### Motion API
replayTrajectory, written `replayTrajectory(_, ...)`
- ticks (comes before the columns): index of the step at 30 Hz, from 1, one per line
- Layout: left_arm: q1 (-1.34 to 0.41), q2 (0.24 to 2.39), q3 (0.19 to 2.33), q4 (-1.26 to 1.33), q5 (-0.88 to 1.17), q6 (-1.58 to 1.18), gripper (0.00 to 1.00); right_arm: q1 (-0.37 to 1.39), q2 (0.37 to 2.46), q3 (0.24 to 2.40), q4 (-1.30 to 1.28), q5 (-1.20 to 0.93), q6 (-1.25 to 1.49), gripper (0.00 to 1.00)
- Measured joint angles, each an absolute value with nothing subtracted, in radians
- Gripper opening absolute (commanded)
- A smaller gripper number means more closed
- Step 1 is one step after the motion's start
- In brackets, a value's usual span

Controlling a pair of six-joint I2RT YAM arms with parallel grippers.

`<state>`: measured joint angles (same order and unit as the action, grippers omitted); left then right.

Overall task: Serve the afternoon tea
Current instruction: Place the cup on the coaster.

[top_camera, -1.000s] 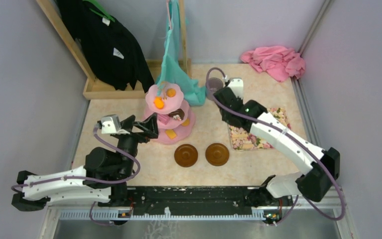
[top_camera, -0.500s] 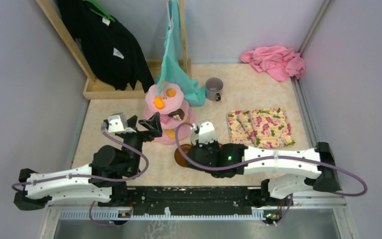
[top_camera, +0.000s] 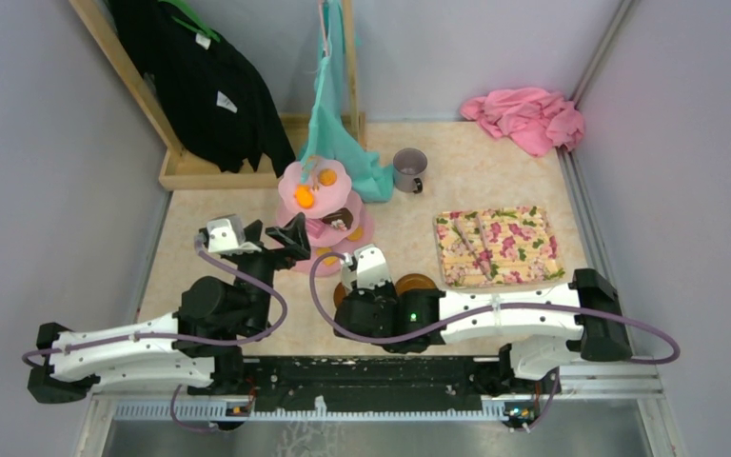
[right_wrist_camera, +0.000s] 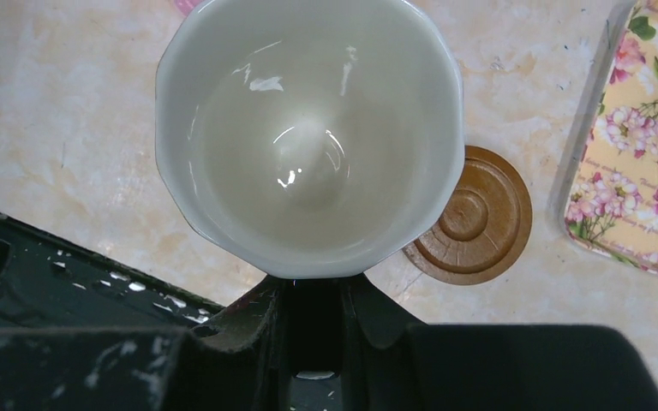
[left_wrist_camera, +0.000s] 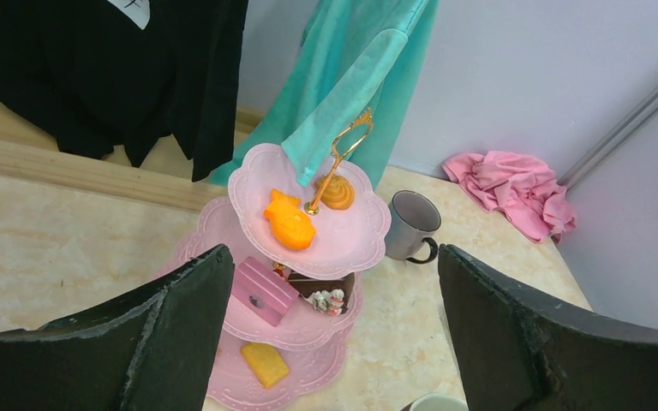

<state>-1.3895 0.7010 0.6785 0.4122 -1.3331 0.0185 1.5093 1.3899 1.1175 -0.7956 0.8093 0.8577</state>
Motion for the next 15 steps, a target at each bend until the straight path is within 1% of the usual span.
replayTrajectory(7,-1.390,0.701,0.678,0.412,-1.335,0.011,0.94,1.496,1.393,1.117,-0.741,0.773,0.834,0.00)
replayTrajectory(15,-1.389,0.690,0.677,0.413,-1.340,-0.001,0.93,1.422,1.401,1.057,-0.649,0.702,0.787,0.00)
